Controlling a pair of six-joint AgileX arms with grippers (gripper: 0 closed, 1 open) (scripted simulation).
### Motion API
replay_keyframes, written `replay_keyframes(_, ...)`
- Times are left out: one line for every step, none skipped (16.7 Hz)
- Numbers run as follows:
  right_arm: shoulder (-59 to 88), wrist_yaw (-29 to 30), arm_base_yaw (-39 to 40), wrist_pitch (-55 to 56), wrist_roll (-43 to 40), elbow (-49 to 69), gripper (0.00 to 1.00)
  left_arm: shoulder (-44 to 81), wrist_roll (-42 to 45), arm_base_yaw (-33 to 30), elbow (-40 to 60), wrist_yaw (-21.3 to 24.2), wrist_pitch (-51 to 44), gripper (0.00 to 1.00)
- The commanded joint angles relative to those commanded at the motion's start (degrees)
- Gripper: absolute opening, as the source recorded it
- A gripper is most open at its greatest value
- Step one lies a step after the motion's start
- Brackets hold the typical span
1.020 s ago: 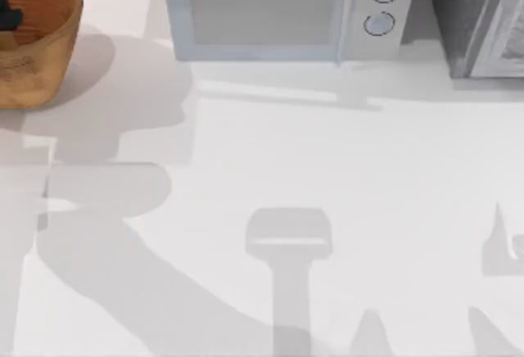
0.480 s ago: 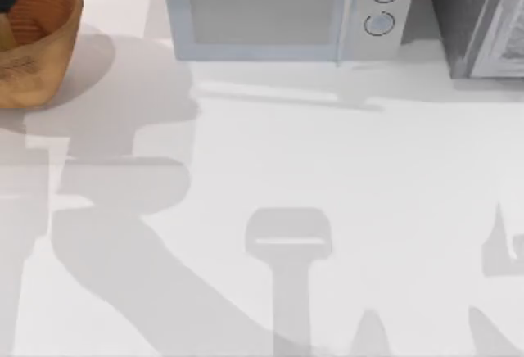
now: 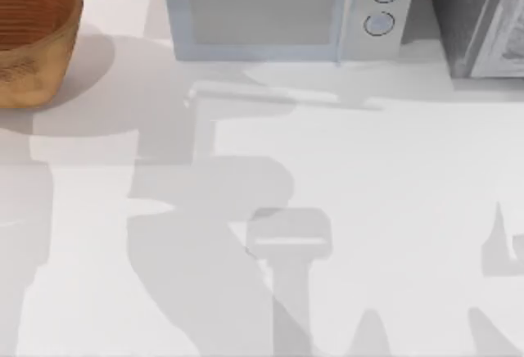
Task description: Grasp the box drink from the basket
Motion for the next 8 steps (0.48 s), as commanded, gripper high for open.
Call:
replay_keyframes(0.0,0.0,0.0,0.0,0.0,0.0,1.0,-1.08,0.02,-0.01,0.89,-0.02,-1.94,0.0)
replay_keyframes(0.0,0.0,0.0,0.0,0.0,0.0,1.0,-1.9,0.04,-0.01,1.57,-0.04,-3.42,0.0)
replay_keyframes(0.0,0.0,0.0,0.0,0.0,0.0,1.0,-2.43,0.05,-0.01,2.01,-0.05,-4.39,0.0)
replay_keyframes(0.0,0.0,0.0,0.0,0.0,0.0,1.0,-2.66,0.05,-0.01,2.2,-0.05,-4.8,0.0)
replay_keyframes(0.0,0.0,0.0,0.0,0.0,0.0,1.0,-2.66,0.05,-0.01,2.2,-0.05,-4.8,0.0)
replay_keyframes(0.0,0.0,0.0,0.0,0.0,0.0,1.0,-2.66,0.05,-0.01,2.2,-0.05,-4.8,0.0)
replay_keyframes(0.0,0.0,0.0,0.0,0.0,0.0,1.0,-2.66,0.05,-0.01,2.2,-0.05,-4.8,0.0)
replay_keyframes(0.0,0.0,0.0,0.0,0.0,0.0,1.0,-2.44,0.15,0.05,2.04,-0.07,-4.66,0.0)
